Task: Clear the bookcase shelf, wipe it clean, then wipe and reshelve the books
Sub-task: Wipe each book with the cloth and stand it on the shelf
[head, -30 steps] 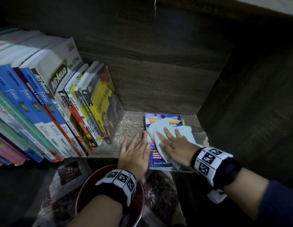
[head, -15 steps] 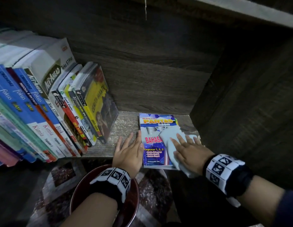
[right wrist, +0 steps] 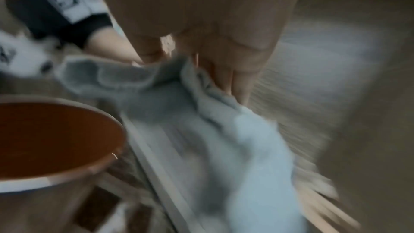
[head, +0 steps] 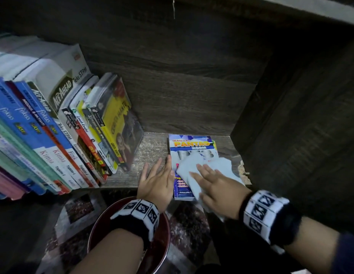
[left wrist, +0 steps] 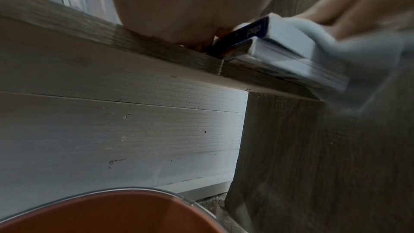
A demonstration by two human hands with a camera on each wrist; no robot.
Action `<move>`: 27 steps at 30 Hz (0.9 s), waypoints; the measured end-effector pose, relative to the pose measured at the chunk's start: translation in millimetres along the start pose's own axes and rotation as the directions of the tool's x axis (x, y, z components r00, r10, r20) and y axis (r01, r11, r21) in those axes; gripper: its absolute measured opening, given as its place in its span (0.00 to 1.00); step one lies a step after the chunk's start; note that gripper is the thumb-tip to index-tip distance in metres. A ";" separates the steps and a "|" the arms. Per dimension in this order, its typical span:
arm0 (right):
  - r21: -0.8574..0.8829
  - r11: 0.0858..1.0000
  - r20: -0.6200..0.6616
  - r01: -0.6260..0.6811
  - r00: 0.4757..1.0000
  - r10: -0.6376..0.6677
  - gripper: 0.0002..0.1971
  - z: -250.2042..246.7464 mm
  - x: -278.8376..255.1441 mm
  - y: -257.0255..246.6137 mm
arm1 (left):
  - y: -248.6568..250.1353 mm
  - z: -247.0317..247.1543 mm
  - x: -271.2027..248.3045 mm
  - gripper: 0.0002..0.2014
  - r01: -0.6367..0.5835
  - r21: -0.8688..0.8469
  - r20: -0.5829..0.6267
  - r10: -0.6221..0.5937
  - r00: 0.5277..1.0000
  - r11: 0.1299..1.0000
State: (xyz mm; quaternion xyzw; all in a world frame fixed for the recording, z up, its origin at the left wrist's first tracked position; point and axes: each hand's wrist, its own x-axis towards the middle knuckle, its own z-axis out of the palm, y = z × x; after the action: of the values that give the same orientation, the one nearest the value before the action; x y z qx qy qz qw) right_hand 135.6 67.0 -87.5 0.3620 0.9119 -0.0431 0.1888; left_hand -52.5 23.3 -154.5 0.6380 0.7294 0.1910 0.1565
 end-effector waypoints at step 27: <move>0.909 0.368 -0.046 -0.196 0.831 0.555 0.18 -7.2 55.7 35.0 | 11.8 -5.6 46.8 0.24 0.357 -0.437 0.008 -0.393 0.919 0.826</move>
State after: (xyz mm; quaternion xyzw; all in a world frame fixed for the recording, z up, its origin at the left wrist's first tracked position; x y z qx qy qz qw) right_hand 120.0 130.1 -99.7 0.6085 0.6640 -0.3943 -0.1828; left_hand -51.3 70.5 -143.2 0.4234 0.7859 0.3386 0.2975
